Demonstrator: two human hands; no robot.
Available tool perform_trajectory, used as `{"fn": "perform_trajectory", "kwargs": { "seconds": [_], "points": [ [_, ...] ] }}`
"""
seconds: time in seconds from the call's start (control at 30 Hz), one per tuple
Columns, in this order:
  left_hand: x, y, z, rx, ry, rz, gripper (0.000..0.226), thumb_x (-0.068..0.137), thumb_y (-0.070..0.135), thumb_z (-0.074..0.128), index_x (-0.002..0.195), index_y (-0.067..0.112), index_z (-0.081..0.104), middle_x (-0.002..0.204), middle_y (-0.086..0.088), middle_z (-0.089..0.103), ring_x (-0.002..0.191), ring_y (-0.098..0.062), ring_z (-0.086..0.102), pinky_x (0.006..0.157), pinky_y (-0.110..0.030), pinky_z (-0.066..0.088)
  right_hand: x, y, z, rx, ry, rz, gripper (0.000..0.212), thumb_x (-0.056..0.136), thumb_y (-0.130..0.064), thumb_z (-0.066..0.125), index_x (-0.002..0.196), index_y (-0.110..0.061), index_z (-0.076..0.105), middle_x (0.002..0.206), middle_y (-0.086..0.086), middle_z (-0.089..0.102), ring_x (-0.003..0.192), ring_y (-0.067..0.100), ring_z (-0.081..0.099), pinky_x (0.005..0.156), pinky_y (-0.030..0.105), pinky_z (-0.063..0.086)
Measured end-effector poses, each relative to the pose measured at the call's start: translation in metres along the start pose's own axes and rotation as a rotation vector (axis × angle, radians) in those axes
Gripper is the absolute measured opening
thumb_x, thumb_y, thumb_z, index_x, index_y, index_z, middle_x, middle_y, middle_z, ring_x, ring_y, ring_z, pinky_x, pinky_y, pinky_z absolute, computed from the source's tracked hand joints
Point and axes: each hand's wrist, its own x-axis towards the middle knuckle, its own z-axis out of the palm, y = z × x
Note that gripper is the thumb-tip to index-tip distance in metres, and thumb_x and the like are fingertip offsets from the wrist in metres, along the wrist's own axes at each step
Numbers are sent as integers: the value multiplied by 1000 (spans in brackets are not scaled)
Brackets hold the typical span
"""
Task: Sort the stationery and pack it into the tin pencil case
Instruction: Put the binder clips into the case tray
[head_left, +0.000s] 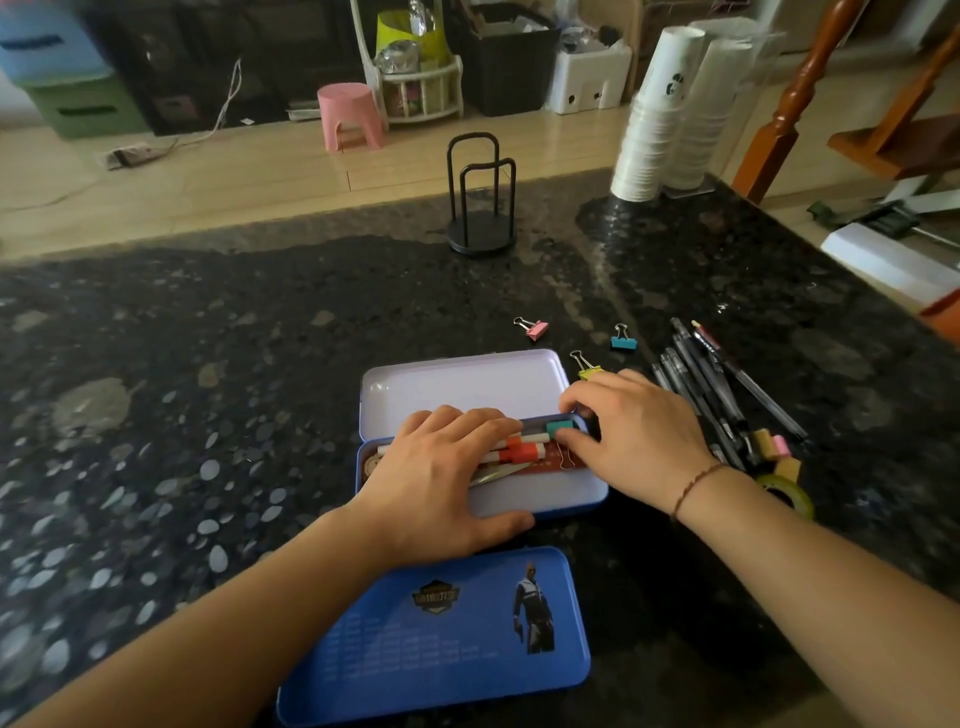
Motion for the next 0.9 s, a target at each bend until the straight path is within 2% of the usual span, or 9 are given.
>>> {"fn": "perform_trajectory", "kwargs": {
  "seconds": [0.07,0.17,0.27,0.33,0.47,0.53,0.67,0.77,0.9],
  "points": [
    [-1,0,0,6,2,3,79,75,79,49,141,39,36,142,17,44,122,-8,43,109,-35,31,4,3,-4,55,13,41,16,85,-48,59,94,-35,61,90,-14,58,83,7,49,61,25,40],
    [-1,0,0,23,-7,16,77,77,79,47,142,40,35,142,16,43,122,-9,43,109,-36,32,18,18,-11,201,178,231,13,88,-39,58,97,-32,65,87,-12,60,81,11,57,62,28,48],
    [-1,2,-1,45,-24,30,73,79,77,45,142,42,33,143,13,40,123,-12,42,109,-38,31,33,28,-7,7,28,318,29,90,-37,58,119,-35,59,110,-6,60,100,16,57,73,34,51],
    [-1,3,-2,50,-39,30,71,80,76,44,142,44,32,145,11,39,125,-13,40,110,-39,30,36,29,0,-86,-60,296,28,90,-39,58,118,-36,60,114,-5,60,104,19,55,75,36,52],
    [0,3,-4,74,-64,39,70,82,78,38,143,46,28,147,10,34,127,-14,38,110,-41,28,28,31,1,-133,-26,268,17,93,-36,54,105,-32,67,99,-6,63,97,15,53,69,31,49],
    [1,4,-6,81,-75,52,71,83,80,33,145,46,25,151,9,30,131,-16,36,111,-42,27,13,29,-6,-103,56,220,19,94,-31,55,108,-28,68,100,-5,67,97,15,56,70,29,48],
    [7,7,-9,82,-81,85,71,83,81,29,144,44,30,155,4,24,134,-19,33,110,-43,26,-29,12,-27,8,265,-98,15,87,-27,64,95,-21,75,86,-4,71,79,17,61,59,34,52],
    [14,13,-6,93,-92,89,70,84,80,28,141,40,37,153,4,30,133,-19,34,110,-43,26,-45,1,-29,-7,169,-182,7,83,-29,70,87,-27,76,79,-11,68,72,13,57,52,27,46],
    [16,17,-2,111,-103,86,72,83,81,28,141,39,38,150,7,32,132,-17,34,110,-43,27,-44,-5,-22,-41,33,-138,4,78,-33,73,81,-31,74,78,-12,64,71,10,56,49,29,48]
  ]
}}
